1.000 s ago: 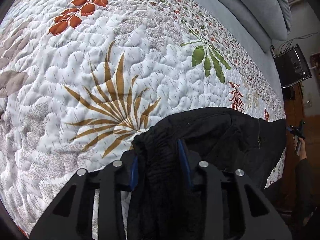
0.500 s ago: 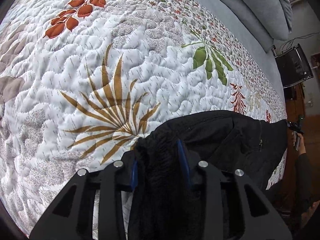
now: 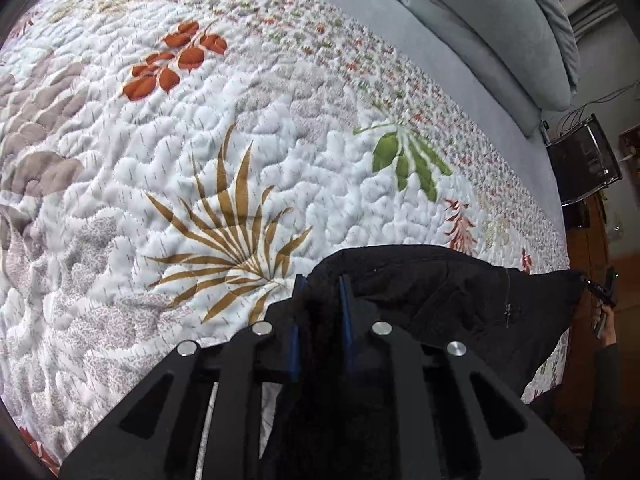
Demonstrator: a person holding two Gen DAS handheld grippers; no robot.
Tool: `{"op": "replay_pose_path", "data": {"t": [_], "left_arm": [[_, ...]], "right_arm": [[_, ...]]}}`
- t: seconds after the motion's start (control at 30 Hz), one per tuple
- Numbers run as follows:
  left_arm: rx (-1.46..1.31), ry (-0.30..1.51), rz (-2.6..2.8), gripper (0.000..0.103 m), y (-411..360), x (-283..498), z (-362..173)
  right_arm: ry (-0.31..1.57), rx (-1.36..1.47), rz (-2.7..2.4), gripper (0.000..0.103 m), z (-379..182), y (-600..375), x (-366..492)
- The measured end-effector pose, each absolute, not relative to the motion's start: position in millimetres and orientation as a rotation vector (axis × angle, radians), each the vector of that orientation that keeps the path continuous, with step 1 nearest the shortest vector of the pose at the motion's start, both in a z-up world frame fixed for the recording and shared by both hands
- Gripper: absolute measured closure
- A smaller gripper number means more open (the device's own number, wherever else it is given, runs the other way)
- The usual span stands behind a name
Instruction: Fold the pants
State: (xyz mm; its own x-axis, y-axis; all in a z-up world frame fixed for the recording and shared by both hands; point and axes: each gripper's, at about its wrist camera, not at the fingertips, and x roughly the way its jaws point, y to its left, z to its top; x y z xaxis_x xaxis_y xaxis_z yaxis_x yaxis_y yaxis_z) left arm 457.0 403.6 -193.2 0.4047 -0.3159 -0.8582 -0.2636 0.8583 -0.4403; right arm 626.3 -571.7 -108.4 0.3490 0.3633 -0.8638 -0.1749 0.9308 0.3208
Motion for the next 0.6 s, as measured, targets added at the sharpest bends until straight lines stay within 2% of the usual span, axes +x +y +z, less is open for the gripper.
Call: {"op": "replay_pose_path", "data": {"t": [0.27,0.6], "left_arm": [[-0.552,1.089,-0.073,0.089,392.3,446.1,-155.3],[-0.538,0.958,-0.13,0.089,380.5,403.9,-104.7]], "right_arm": [[1.094,0.171,0.327,0.097,-61.7,-576.0,589.7],[1.01,0.191,0.333,0.097,-13.7,-599.8,491.3]]}}
